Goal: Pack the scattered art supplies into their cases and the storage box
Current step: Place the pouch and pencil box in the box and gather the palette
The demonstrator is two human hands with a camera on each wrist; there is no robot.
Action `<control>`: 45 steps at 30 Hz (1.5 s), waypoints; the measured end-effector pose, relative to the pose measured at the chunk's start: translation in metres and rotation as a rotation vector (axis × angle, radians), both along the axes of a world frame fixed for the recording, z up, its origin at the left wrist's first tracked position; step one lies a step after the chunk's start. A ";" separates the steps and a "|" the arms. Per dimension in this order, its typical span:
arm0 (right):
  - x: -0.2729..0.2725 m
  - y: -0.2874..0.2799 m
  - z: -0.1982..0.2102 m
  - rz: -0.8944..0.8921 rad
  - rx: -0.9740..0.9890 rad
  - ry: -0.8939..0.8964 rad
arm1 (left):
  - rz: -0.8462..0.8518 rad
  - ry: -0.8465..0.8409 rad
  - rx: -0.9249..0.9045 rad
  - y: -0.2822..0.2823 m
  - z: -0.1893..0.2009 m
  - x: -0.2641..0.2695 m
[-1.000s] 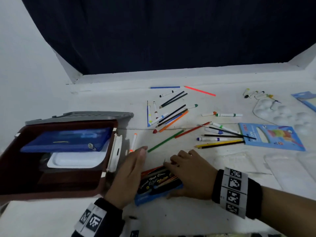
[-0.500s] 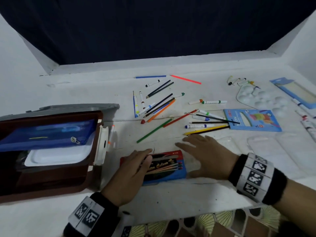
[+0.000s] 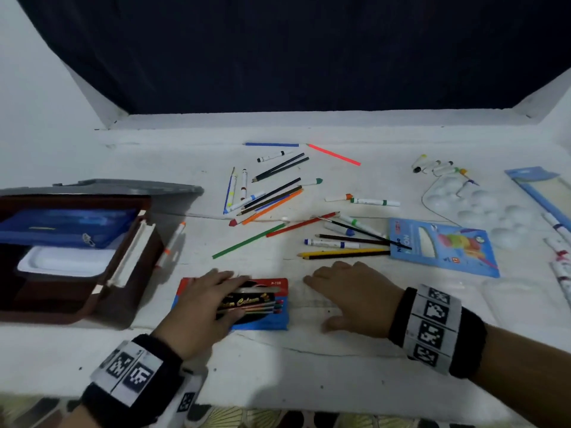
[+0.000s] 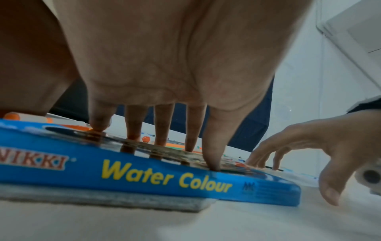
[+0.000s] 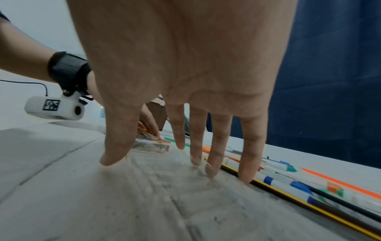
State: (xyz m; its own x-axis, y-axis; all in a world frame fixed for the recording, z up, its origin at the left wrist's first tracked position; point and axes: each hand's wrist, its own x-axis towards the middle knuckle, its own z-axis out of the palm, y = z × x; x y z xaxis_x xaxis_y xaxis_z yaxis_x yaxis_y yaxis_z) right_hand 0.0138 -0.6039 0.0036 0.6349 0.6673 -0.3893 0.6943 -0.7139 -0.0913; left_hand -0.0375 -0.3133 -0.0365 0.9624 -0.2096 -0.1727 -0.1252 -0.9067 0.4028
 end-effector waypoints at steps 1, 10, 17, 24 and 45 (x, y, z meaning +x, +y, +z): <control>0.001 -0.002 -0.001 0.018 -0.003 -0.006 | 0.019 0.004 -0.005 -0.004 0.002 0.000; 0.036 -0.031 0.020 -0.084 0.157 -0.053 | 0.105 -0.119 -0.116 -0.047 0.030 0.007; 0.099 -0.045 0.010 -0.198 0.124 -0.145 | 0.018 -0.138 -0.138 -0.078 0.044 0.069; 0.132 -0.034 -0.003 -0.188 0.005 -0.157 | -0.089 -0.106 -0.089 -0.103 0.047 0.155; 0.070 -0.045 0.032 -0.602 1.064 0.108 | -0.137 -0.099 0.056 -0.083 0.048 0.186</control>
